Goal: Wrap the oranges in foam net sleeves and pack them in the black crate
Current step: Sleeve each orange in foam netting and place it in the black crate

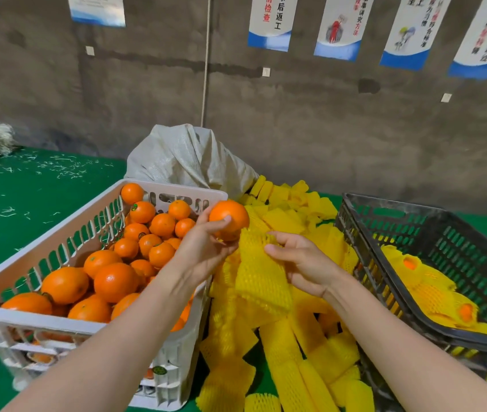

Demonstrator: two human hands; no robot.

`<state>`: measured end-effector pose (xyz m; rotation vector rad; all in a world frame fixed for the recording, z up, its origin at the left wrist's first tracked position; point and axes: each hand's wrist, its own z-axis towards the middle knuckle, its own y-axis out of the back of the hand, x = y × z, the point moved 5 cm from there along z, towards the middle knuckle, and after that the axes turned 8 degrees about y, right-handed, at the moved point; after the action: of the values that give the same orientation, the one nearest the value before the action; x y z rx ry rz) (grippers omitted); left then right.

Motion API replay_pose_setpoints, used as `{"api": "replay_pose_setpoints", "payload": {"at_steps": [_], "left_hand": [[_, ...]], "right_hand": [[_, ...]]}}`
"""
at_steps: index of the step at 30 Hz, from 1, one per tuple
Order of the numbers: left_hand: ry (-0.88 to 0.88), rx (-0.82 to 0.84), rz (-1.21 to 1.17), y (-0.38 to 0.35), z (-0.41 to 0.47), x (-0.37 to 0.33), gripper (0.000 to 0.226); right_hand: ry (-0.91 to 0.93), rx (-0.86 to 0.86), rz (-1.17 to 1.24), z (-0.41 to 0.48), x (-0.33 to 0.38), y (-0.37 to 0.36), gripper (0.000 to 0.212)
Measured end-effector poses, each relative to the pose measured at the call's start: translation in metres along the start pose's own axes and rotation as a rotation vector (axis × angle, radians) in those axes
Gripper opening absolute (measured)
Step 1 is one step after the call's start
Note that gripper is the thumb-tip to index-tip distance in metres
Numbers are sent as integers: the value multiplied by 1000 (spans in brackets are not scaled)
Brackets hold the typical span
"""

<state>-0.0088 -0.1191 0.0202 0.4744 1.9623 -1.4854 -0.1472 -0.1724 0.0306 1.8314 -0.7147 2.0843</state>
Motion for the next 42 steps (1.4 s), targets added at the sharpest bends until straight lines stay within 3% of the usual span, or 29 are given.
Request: {"api": "replay_pose_setpoints", "payload": {"at_steps": [4, 7, 9, 11, 15, 19, 25, 29, 33, 36, 39, 42], "left_hand": [[60, 1, -56, -21, -3, 25, 45], [43, -21, -85, -32, -5, 38, 39], [-12, -42, -72, -35, -6, 43, 40], [-47, -48, -68, -35, -6, 46, 43], [-41, -115, -49, -32, -4, 57, 43], [-49, -126, -28, -30, 2, 70, 47], [80, -87, -134, -36, -3, 72, 40], [127, -30, -219, -39, -5, 67, 36], [203, 24, -253, -40, -8, 64, 42], [147, -14, -268, -36, -4, 67, 65], [121, 31, -318, -38, -6, 73, 69], [133, 81, -353, -39, -9, 75, 61]], "right_hand": [[-84, 36, 54, -8, -11, -8, 41], [-111, 22, -11, -13, -14, -5, 18], [-95, -26, -50, -16, -14, -1, 15], [5, -156, -187, -16, -11, 7, 12], [356, -528, -699, -24, 9, 24, 11], [559, -616, -782, -33, 17, 22, 6], [388, -486, -723, -26, 7, 26, 14], [397, -358, -729, -27, 13, 23, 4], [295, -169, -390, -27, 14, 11, 12], [201, -11, -230, -29, 12, -3, 15], [225, -121, -268, -27, 11, -3, 23], [452, -323, -572, -33, 15, 6, 19]]}}
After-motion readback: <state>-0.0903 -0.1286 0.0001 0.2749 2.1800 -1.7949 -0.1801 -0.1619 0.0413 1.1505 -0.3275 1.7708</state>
